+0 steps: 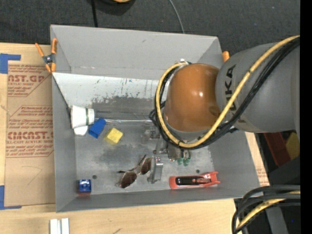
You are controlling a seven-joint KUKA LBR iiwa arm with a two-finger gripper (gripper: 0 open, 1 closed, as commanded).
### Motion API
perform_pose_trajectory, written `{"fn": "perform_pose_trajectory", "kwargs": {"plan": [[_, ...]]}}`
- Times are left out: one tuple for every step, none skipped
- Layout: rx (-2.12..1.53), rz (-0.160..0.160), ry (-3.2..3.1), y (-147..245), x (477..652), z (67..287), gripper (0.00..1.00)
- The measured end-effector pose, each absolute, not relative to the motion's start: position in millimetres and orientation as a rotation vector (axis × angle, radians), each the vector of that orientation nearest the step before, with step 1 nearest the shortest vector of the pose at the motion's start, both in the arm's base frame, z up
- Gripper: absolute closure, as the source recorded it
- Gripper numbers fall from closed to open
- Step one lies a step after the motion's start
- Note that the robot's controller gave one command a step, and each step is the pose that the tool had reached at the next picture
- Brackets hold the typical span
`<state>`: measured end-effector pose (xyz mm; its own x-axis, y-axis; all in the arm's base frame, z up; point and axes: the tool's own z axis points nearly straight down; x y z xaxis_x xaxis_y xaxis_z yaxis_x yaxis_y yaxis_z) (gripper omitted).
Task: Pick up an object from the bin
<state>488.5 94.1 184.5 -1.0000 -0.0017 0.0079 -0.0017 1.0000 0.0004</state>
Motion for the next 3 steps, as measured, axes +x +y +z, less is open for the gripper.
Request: {"fn": "perform_pose_trajectory", "kwargs": {"plan": [[0.001,-0.002,-3.142,93.6,490.3,188.6,0.00],[0.094,-0.002,-3.144,92.2,492.9,152.8,0.00],[0.371,-0.001,-3.118,95.3,496.2,111.9,0.00]]}}
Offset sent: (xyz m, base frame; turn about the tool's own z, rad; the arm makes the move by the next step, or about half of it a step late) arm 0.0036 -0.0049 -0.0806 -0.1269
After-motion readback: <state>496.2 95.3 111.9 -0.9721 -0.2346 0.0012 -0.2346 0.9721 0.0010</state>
